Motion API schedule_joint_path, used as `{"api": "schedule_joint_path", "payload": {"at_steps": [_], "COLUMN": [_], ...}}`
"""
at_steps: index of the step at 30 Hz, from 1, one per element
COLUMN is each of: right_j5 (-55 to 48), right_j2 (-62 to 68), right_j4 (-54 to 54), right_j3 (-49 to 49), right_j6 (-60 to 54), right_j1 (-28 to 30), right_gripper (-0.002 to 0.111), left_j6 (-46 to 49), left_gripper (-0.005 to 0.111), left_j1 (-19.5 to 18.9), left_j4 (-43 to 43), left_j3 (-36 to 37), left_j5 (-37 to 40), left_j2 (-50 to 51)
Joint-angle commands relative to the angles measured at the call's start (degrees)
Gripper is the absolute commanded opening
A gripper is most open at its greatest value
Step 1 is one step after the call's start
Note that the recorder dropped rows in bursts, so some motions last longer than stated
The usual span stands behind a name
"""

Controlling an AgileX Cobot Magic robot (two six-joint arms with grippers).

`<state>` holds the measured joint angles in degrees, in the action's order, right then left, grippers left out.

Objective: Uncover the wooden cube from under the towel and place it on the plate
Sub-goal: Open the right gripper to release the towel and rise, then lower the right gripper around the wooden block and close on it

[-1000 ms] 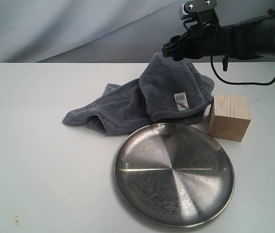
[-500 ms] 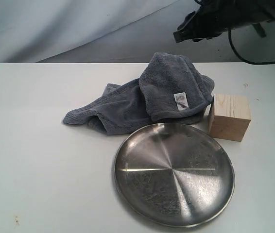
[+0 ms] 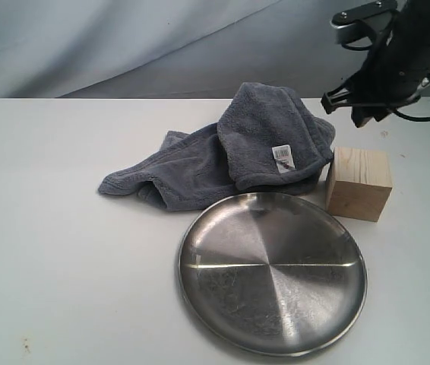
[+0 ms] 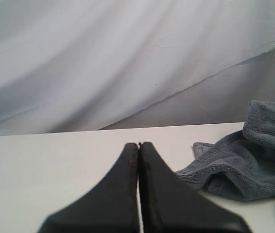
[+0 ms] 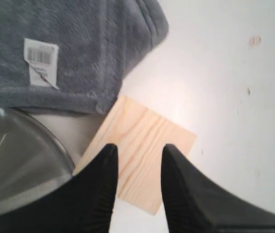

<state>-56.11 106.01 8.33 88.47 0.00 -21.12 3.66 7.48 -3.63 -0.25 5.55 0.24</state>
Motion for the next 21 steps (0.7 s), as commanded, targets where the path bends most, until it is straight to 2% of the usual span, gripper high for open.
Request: {"api": "schedule_joint_path", "payload": {"at_steps": [1, 6, 8, 12, 14, 21], "right_j5": [-2.31, -0.67, -0.32, -0.2, 0.15, 5.82], "right_j2": [-1.1, -0.46, -0.42, -0.32, -0.32, -0.32], "right_j4": [0.79, -2.01, -2.01, -2.01, -2.01, -2.01], "right_j3": [0.31, -0.06, -0.74, -2.42, -3.56, -8.03], "right_j6": [9.56, 11.27, 11.36, 11.59, 11.93, 18.82], "right_j1": [-0.08, -0.08, -0.08, -0.08, -0.08, -0.08], "right_gripper": [0.029, 0.032, 0.041, 0.069, 0.077, 0.079], "left_j6": [-0.13, -0.13, -0.13, -0.13, -0.13, -0.13], "left_gripper": [0.0, 0.0, 0.0, 0.0, 0.0, 0.0], "left_j1": [-0.12, -0.12, -0.12, -0.12, -0.12, -0.12], "left_j4": [-0.14, -0.14, -0.14, -0.14, -0.14, -0.14], "left_j3": [0.25, 0.25, 0.25, 0.25, 0.25, 0.25], "left_j5": [-0.62, -0.62, -0.62, -0.62, -0.62, -0.62], "left_j2": [-0.24, -0.24, -0.24, -0.24, -0.24, -0.24]}}
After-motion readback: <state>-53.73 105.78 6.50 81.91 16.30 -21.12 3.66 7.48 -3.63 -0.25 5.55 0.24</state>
